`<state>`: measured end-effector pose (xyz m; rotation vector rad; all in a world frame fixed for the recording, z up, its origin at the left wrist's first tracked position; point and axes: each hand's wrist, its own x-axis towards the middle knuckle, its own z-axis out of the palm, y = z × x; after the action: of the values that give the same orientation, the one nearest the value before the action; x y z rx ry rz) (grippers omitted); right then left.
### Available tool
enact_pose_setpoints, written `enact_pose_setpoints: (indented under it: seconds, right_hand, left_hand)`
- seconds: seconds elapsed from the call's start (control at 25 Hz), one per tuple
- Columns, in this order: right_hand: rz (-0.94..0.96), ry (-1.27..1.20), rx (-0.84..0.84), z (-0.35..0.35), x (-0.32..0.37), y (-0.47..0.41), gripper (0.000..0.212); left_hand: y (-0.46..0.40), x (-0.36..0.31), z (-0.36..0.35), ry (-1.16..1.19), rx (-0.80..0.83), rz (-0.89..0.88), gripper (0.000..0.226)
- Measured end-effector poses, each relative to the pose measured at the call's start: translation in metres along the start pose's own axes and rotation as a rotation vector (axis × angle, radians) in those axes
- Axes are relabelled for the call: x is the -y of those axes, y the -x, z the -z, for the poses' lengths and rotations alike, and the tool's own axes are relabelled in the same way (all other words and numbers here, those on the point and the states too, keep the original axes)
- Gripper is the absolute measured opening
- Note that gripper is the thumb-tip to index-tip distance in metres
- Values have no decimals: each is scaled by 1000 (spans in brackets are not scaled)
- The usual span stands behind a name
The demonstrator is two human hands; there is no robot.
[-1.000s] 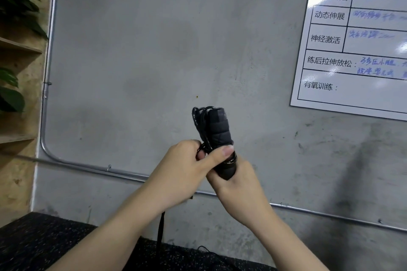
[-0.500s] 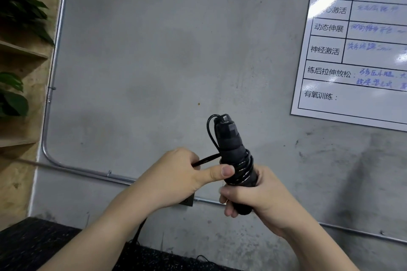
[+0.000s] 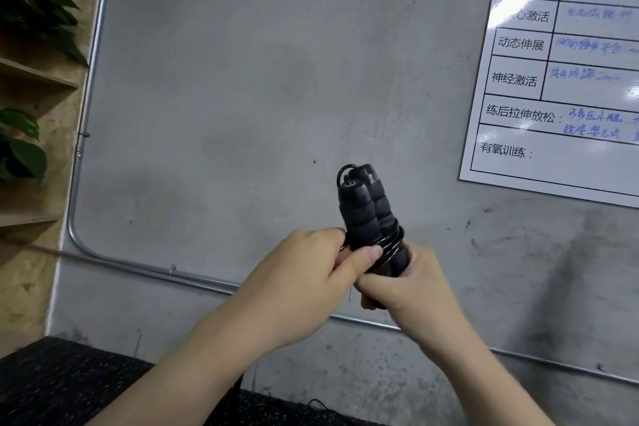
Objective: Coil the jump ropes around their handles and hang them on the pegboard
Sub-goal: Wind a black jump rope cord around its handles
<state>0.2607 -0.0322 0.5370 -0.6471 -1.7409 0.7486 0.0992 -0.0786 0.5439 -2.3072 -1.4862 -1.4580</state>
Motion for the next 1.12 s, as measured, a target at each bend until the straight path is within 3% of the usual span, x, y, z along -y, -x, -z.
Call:
enact_pose_setpoints:
  seconds: [0.12, 0.28, 0.36, 0.44, 0.52, 0.6, 0.68, 0.8, 0.88, 1.04, 1.12]
  right_hand:
    - [52, 19, -135, -15, -7, 8, 15]
    - [35, 116, -175, -22, -2, 13, 23]
    - [-18, 94, -46, -15, 8, 13, 20]
    - [-102, -69, 233, -3, 20, 14, 8]
    - [-197, -279, 520, 7, 30, 16, 18]
    - [-254, -425, 618, 8, 33, 17, 15]
    - [-231, -376, 571, 6, 31, 17, 10]
    - [-131, -199, 482, 4, 25, 17, 12]
    - [-93, -113, 440, 6, 23, 17, 13]
    - [-47, 76, 298, 8, 22, 14, 9]
    - [-39, 101, 223, 7, 20, 11, 19]
  left_hand:
    - [3, -5, -3, 60, 19, 11, 27]
    - [-4, 6, -2, 187, 28, -8, 28]
    - [-8, 14, 6, 271, 102, -9, 33]
    - [-10, 20, 14, 371, 205, -51, 46]
    - [-10, 22, 18, 537, 312, -127, 49]
    - [-8, 20, 17, 652, 340, -127, 62]
    - [-8, 18, 15, 617, 278, -76, 74]
    - [-11, 26, 17, 318, 176, 30, 108]
    - [-12, 28, 19, 198, 125, 69, 94]
    - [-9, 25, 18, 87, 43, 98, 92]
    - [-9, 23, 16, 37, 14, 79, 89]
